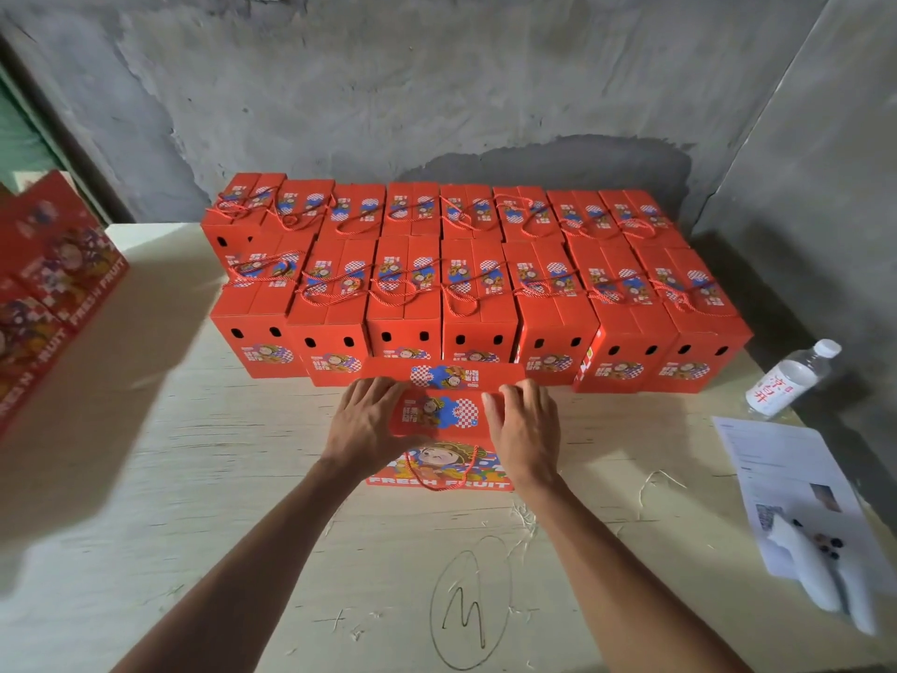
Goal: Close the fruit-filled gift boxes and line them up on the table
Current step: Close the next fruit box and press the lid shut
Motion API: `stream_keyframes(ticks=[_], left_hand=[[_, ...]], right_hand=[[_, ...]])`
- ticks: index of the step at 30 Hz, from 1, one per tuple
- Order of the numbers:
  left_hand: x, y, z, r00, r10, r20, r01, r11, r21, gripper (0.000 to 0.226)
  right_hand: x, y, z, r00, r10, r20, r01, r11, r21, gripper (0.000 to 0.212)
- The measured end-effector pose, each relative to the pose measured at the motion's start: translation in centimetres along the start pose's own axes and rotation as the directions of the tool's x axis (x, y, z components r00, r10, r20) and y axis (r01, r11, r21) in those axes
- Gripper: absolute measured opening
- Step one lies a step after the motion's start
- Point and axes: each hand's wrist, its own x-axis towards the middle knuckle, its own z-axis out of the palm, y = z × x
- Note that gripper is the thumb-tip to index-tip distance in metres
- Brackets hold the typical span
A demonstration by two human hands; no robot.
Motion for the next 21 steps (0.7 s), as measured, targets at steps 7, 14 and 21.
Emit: stream_keyframes(ticks=[7,14,21], left_hand=[[0.1,-0.8,0.6,0.999,0.045,-0.001,-0.044,0.995,0.085,0.096],[0.8,-0.6,0.3,0.999,0.022,0.034,-0.026,0.992,0.119,0.098],[2.1,1.5,1.4,0.987,0.025,0.157,-0.046,0.99,0.133,0.105]], right_hand=[[0.4,-0.2,0.6,1.0,0.007,-0.03,-0.008,1.0,-0.028,0.041],[0.2,-1.6,1.2,0.997,-0.077,0.018,0.079,0.993,-0.09,0.008],[1.5,-2.4,1.4,0.991,-0.128,0.042,0.126,0.991,0.037,0.019]])
